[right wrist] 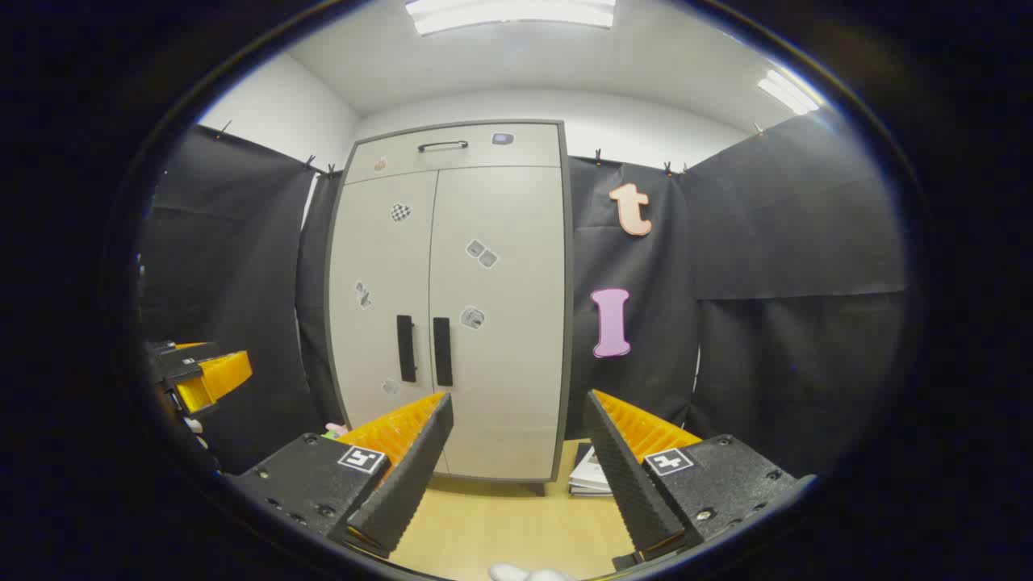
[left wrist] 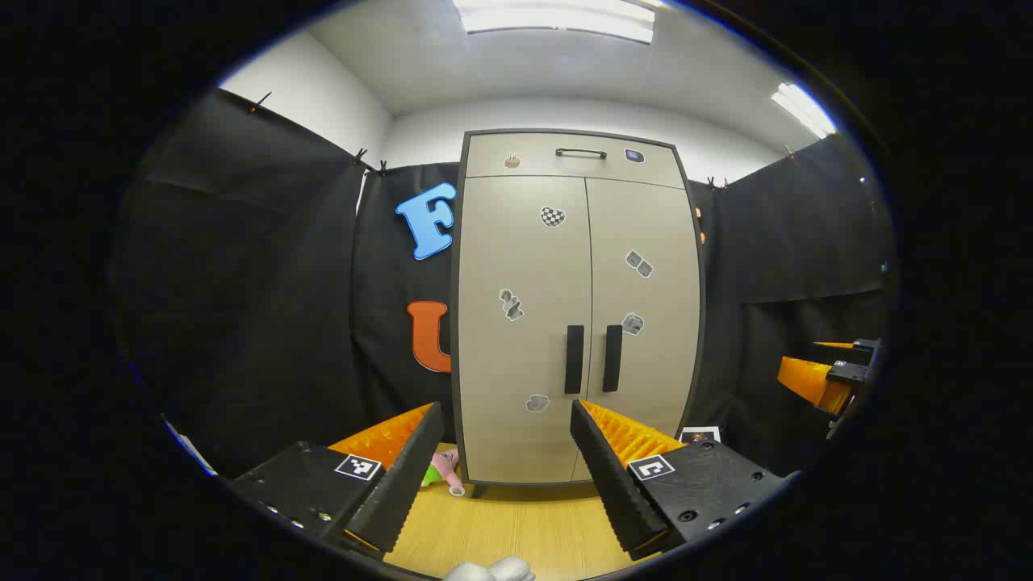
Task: Open the right door of the double-door shoe cabinet with the right hand, and open the left door with the left hand.
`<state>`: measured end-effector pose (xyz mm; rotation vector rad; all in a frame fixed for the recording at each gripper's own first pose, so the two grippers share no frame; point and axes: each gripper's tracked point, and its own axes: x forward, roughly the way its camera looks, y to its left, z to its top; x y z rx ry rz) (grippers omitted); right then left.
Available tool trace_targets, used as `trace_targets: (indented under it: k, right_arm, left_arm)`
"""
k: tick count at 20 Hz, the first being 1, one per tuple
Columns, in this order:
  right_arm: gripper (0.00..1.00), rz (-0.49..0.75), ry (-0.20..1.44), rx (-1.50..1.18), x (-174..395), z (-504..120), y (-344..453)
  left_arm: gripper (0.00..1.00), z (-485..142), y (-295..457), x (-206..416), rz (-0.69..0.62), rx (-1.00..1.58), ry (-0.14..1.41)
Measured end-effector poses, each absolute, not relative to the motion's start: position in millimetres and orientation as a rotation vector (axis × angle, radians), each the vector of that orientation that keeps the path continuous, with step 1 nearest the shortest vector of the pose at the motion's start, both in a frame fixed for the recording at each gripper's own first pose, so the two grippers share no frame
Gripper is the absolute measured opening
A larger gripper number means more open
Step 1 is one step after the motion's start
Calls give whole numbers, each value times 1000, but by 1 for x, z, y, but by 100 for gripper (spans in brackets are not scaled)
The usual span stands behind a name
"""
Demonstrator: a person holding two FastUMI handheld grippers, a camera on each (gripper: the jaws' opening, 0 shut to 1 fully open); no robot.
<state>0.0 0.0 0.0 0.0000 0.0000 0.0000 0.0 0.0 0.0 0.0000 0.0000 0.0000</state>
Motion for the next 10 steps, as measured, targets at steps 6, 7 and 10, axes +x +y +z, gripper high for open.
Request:
trace_targets:
  k: [6, 7, 10]
  right_arm:
    - [100, -8, -4, -2, 0, 1, 2]
    - [100, -9, -3, 1, 0, 1, 3]
    - [100, -13, 0, 1, 0, -3, 2]
  left_arm:
    - [95, 2, 4, -1, -3, 8, -4]
    - [95, 2, 4, -1, -3, 8, -4]
    - [95, 2, 6, -3, -5, 10, -2]
